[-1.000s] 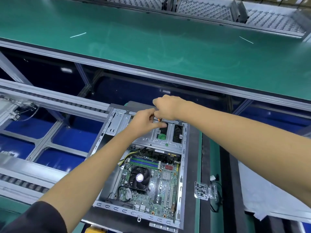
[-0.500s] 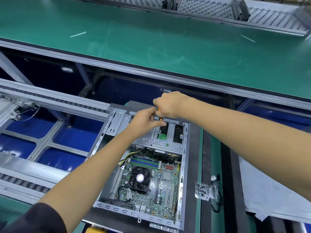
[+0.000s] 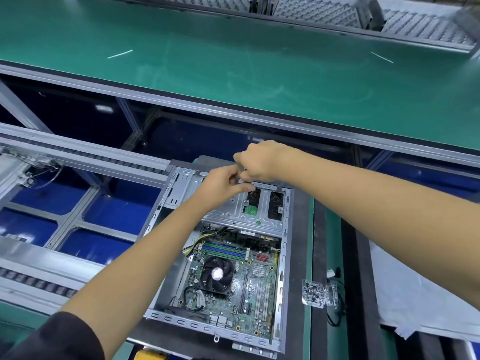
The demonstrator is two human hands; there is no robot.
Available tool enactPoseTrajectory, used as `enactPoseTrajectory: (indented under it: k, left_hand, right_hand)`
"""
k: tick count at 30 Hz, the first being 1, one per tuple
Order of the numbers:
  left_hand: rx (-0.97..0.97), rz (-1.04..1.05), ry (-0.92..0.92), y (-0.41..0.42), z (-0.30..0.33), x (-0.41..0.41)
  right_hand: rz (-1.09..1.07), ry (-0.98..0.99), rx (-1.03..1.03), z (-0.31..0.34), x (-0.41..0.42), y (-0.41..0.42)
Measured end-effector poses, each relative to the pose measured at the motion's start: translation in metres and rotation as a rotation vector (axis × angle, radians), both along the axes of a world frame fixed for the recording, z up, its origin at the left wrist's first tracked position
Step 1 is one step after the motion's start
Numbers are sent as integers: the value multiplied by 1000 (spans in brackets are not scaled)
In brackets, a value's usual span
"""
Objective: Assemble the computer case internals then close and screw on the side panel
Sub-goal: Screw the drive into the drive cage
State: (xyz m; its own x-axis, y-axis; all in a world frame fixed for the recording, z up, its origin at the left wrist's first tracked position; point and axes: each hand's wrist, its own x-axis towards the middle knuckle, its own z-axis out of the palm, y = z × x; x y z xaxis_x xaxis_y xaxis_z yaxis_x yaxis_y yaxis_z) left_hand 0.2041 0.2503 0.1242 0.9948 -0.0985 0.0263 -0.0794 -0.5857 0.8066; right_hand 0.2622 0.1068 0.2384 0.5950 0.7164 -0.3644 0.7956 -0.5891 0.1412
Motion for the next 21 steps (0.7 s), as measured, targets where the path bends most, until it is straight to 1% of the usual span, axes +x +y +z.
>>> enactPoseTrajectory:
  k: [2, 4, 6, 8, 10, 13, 17, 19, 21]
  left_hand:
    - [-9, 26, -26, -4, 0, -1]
    - [-41, -5, -1, -5, 0, -1]
    - [-24, -38, 10, -2, 1, 1]
    - [-7, -79, 31, 3, 5, 2]
    - [-8, -125, 70, 8, 8, 2]
    - [40, -137, 69, 11, 4, 2]
    - [13, -10, 13, -2, -1, 0]
    - [-17, 2, -4, -8, -1, 1]
    - [-67, -14, 28, -9, 1, 1]
  right_hand:
    - [-28, -59, -44, 0, -2, 3]
    - [-6, -59, -54, -1, 0, 3]
    - [72, -19, -33, 4, 4, 0]
    - [202, -21, -23, 8, 8, -4]
    - [256, -9, -6, 7, 8, -5]
    - [183, 27, 31, 1, 6, -6]
    - [62, -36, -9, 0, 0, -2]
    - [0, -87, -33, -3, -4, 1]
    - [-5, -92, -41, -3, -5, 1]
